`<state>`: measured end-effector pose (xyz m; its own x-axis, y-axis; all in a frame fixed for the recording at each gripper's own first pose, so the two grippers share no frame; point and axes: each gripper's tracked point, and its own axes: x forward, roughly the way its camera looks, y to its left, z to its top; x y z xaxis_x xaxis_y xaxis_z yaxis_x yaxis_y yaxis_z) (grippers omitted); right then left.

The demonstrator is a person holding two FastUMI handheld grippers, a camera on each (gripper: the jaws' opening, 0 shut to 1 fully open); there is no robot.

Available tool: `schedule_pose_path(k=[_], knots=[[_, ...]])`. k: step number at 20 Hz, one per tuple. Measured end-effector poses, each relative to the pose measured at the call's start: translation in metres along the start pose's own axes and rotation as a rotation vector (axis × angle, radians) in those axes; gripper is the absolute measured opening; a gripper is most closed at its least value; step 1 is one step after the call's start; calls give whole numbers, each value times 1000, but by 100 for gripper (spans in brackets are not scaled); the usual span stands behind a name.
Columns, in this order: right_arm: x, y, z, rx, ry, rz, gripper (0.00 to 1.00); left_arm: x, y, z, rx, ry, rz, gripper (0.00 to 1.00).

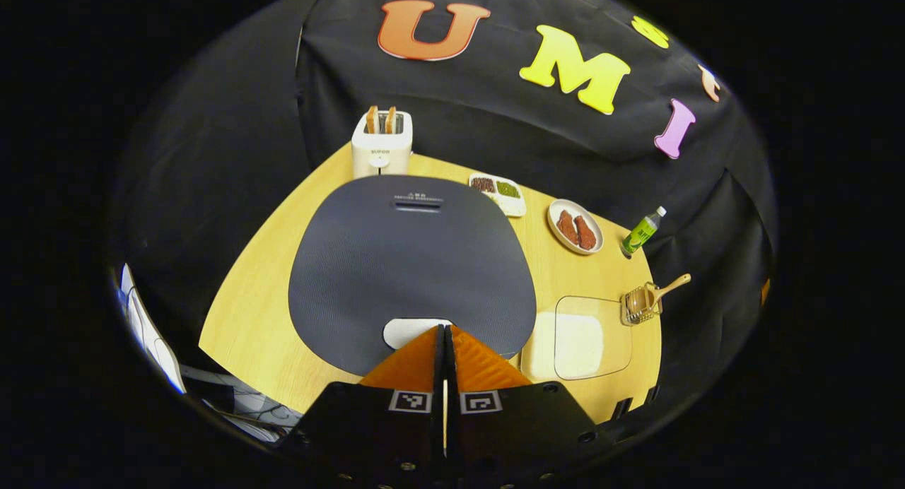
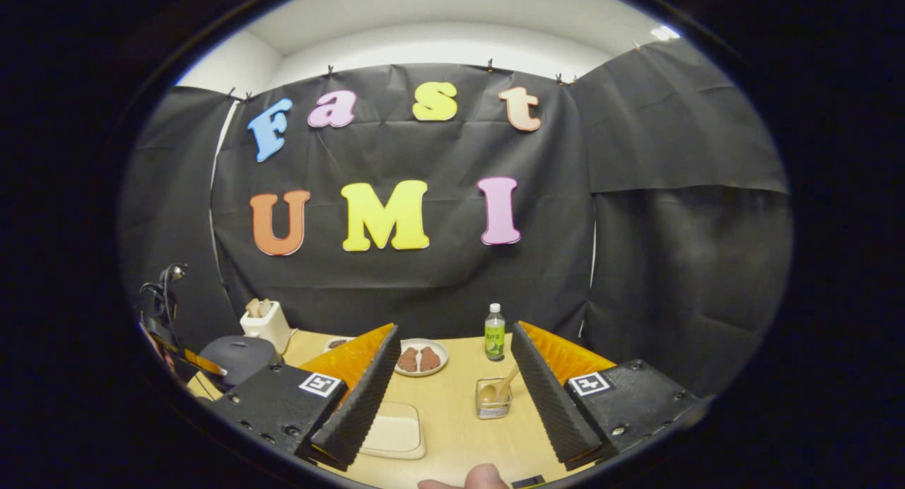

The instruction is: Close the left gripper, press the button to open the rice cooker; take a wooden spoon from the chopstick holder with the right hand, scoop a spoonful of rice and pour it into the rice cooker, then put the wooden spoon back into the chopstick holder.

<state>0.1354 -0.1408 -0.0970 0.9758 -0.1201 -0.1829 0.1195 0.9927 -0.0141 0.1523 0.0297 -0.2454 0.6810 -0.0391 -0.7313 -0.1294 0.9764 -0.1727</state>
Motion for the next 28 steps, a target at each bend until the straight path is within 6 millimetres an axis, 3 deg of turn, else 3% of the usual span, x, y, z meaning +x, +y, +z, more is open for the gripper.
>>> schedule_pose_path(k=[3,6,7,8,9,10,12,15,21,28], knots=[[-6,-6,6,-6,-18,-8,100,-15,-9,32,15,-126,-11,4],[-11,-11,15,-19,-40,-11,100,-29,-20,67,-4,-252,-27,25],[-13,-12,18,-26,-47,-11,100,-34,-22,77,10,-293,-19,41],[-15,-13,20,-31,-53,-11,100,-39,-23,84,30,-328,-8,48],[-16,-12,22,-33,-58,-9,100,-46,-25,95,48,-374,2,65],[-18,-11,25,-34,-64,-8,100,-57,-29,107,59,-422,6,61],[-21,-8,26,-39,-70,3,100,-75,-37,122,72,-510,9,100],[-25,-6,25,-42,-67,23,100,-107,-42,127,98,-589,22,95],[-26,-11,13,-42,-49,46,100,-146,-33,115,124,-651,75,95],[-2,-42,-33,-13,56,58,100,-168,-56,96,194,-723,91,95]])
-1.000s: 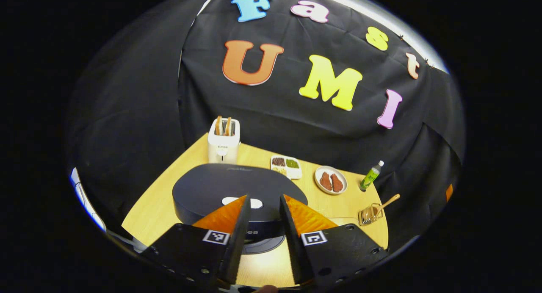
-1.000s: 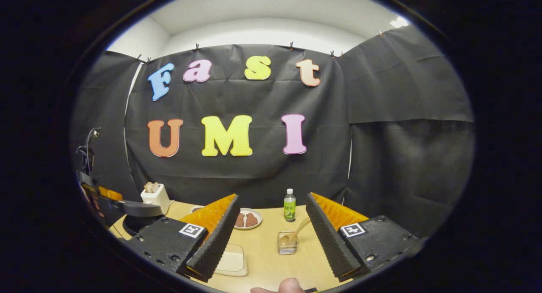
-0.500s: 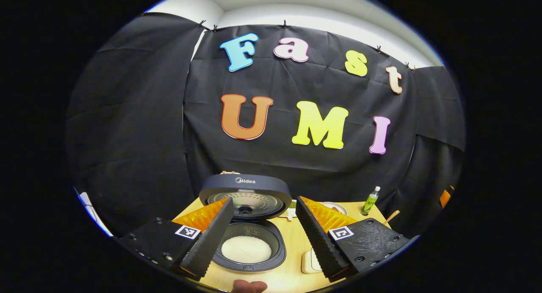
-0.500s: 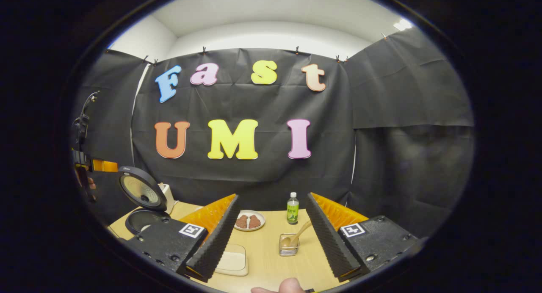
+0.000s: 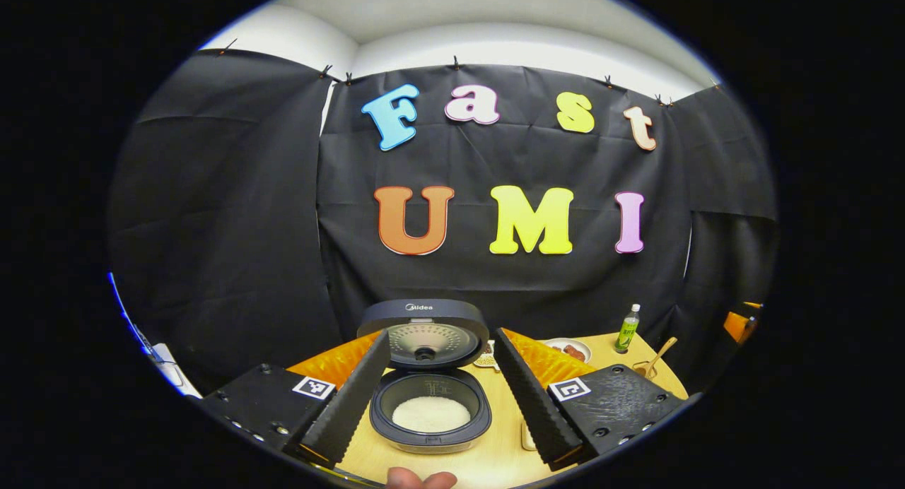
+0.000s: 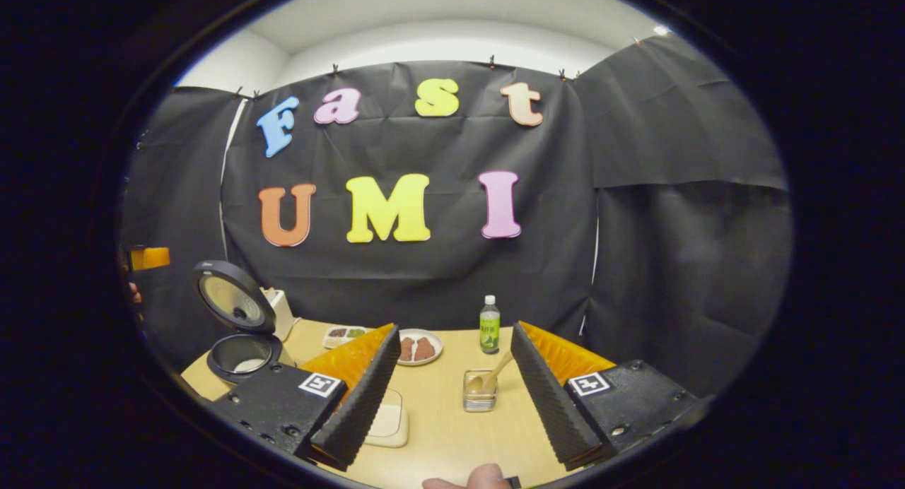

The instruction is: Close the left gripper, press the button to open the rice cooker; take a wooden spoon from the chopstick holder with the right hand, scoop a spoonful of rice and pour it into the rice cooker, then put the wooden spoon back into the chopstick holder.

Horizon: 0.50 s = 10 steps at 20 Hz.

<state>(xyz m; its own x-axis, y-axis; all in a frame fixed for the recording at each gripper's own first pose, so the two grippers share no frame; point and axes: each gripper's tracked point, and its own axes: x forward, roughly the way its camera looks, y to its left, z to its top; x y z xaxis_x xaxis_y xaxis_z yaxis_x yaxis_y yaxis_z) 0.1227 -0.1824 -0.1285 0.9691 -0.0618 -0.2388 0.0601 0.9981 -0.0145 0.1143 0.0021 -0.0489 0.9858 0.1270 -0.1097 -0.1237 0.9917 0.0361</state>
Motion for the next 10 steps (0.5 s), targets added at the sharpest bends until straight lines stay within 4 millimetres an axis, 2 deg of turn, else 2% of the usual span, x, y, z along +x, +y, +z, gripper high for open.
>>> schedule_pose_path(k=[4,7,10], knots=[[36,-30,-27,28,46,-27,100,-4,-21,6,-25,-31,2,95],[73,-50,-55,50,105,-30,100,2,-38,3,-19,-29,1,94],[119,-65,-89,82,180,-8,100,10,-53,-3,-16,4,3,95]])
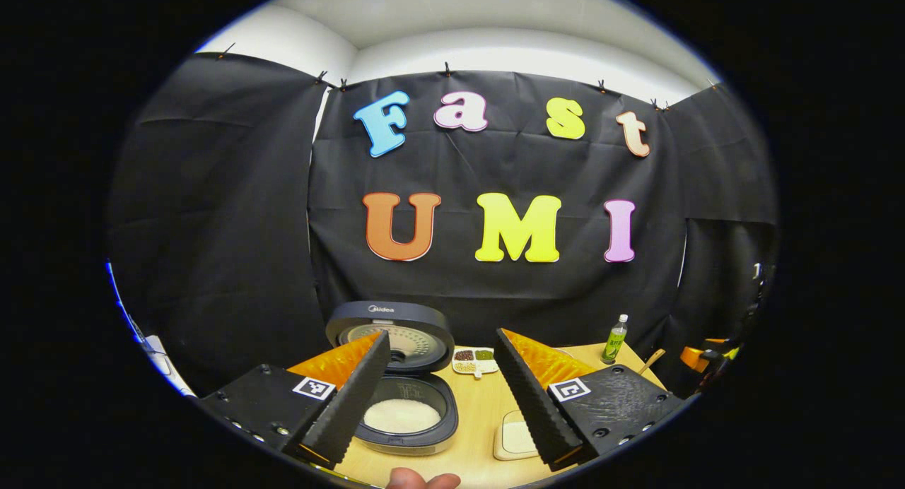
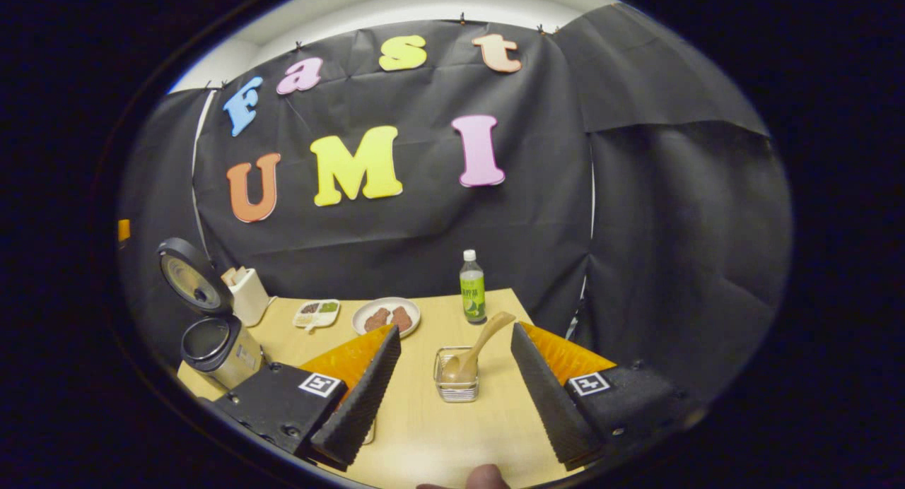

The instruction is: Close the left gripper, press the button to open the rice cooker; take a wooden spoon from the chopstick holder with the right hand, scoop a spoonful of rice and pour it into the rice cooker, then put the wooden spoon back into the chopstick holder.

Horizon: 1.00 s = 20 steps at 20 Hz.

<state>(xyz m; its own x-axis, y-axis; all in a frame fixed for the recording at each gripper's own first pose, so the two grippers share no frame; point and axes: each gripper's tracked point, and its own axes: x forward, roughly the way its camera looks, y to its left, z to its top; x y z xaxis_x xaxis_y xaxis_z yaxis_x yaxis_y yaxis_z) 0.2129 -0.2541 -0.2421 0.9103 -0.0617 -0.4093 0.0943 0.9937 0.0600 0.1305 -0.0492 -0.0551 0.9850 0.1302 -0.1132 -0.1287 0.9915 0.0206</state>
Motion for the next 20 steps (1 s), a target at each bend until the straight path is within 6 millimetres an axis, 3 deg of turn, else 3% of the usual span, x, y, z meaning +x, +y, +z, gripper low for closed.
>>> schedule_pose_path(k=[4,6,7,12,16,17,18,19,20], knots=[[73,-22,-38,35,116,21,100,7,0,-4,17,18,61,95],[101,-29,-50,33,153,26,94,10,4,-9,24,32,98,95],[115,-33,-55,38,168,28,99,11,6,-11,26,42,116,95],[173,-40,-79,83,243,43,97,17,12,-17,32,67,171,95],[197,-33,-92,135,282,68,79,17,20,-27,23,98,213,95],[198,-33,-93,147,285,70,62,18,23,-29,24,103,221,95],[199,-33,-91,145,280,64,58,19,26,-30,23,106,229,95],[199,-32,-91,145,274,66,43,18,29,-30,20,110,235,95],[195,-32,-87,143,270,61,44,18,32,-30,16,112,240,95]])
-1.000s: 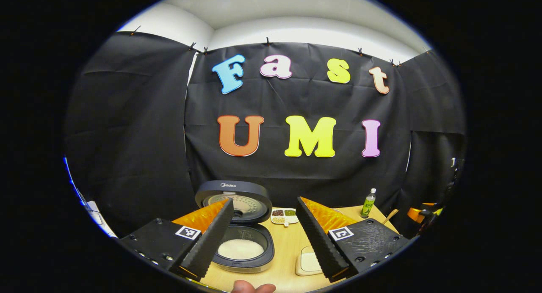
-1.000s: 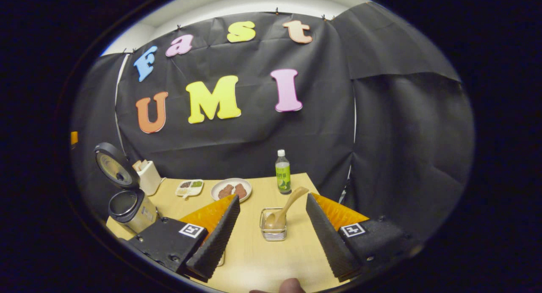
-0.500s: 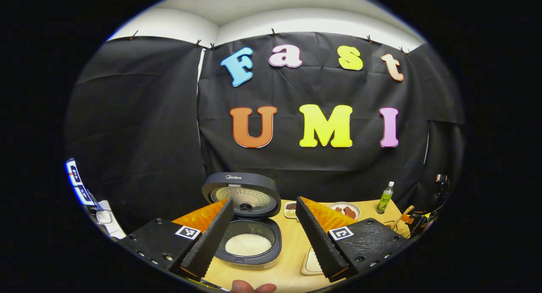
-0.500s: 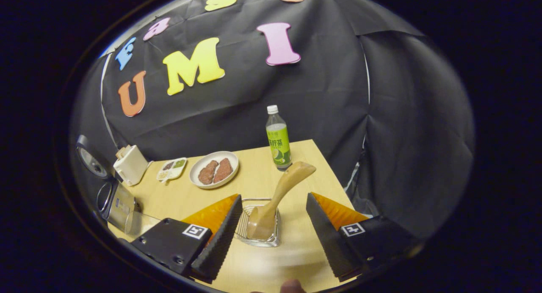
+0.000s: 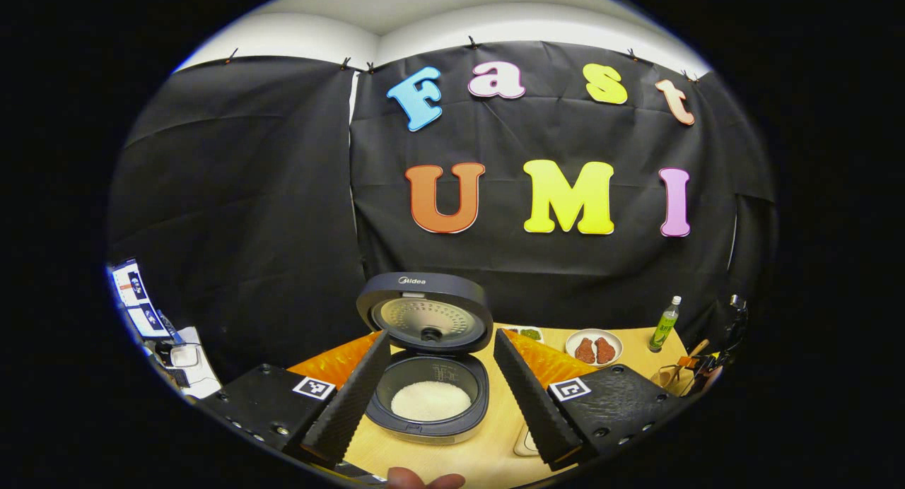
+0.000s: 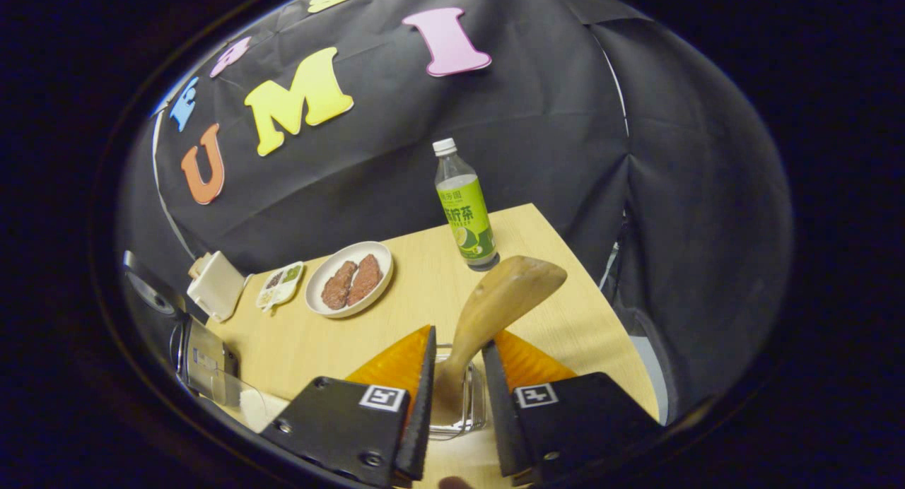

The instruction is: Close the left gripper, press the button to open the rice cooker; take a wooden spoon from the chopstick holder with the right hand, scoop a spoonful of rice and pour it into the rice cooker, then put the wooden spoon back into the chopstick holder.

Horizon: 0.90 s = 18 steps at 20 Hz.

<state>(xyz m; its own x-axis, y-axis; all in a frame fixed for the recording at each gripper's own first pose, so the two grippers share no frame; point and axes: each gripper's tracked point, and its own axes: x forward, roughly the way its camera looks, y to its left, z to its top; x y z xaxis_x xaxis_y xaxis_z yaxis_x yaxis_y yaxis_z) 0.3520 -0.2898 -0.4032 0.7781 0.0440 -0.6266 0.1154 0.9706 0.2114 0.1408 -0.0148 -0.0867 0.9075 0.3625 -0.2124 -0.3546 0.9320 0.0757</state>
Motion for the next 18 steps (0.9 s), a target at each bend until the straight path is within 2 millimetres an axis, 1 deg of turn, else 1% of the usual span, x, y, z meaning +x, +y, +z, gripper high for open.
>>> schedule_pose_path(k=[1,2,3,4,5,7,9,10,12,14,15,16,18], knots=[[5,5,-2,13,4,23,29,0,3,0,-6,1,5,95],[-2,12,-4,33,17,45,25,1,4,0,-9,1,6,95],[-3,15,-6,40,25,49,18,2,8,-2,-9,7,12,95],[-8,15,-7,37,32,43,16,3,11,-1,-16,11,15,95],[-9,17,-2,42,22,43,12,3,11,-1,-25,14,10,95],[-19,21,9,15,-17,27,9,-1,13,-4,-24,6,-5,95],[-31,24,26,-46,-70,-6,8,-4,17,-4,-18,-4,-18,95],[-37,26,33,-73,-92,-17,8,-4,20,-4,-21,-11,-24,95],[-54,36,43,-119,-123,-43,8,-9,30,-3,-30,-19,-34,95],[-76,54,51,-152,-149,-46,8,-14,41,-2,-39,-22,-32,95],[-89,66,55,-162,-162,-43,9,-19,42,0,-55,-25,-49,95],[-102,81,56,-168,-173,-40,8,-23,40,3,-74,-32,-69,95],[-128,118,53,-181,-193,-18,8,-30,43,6,-97,-55,-101,95]])
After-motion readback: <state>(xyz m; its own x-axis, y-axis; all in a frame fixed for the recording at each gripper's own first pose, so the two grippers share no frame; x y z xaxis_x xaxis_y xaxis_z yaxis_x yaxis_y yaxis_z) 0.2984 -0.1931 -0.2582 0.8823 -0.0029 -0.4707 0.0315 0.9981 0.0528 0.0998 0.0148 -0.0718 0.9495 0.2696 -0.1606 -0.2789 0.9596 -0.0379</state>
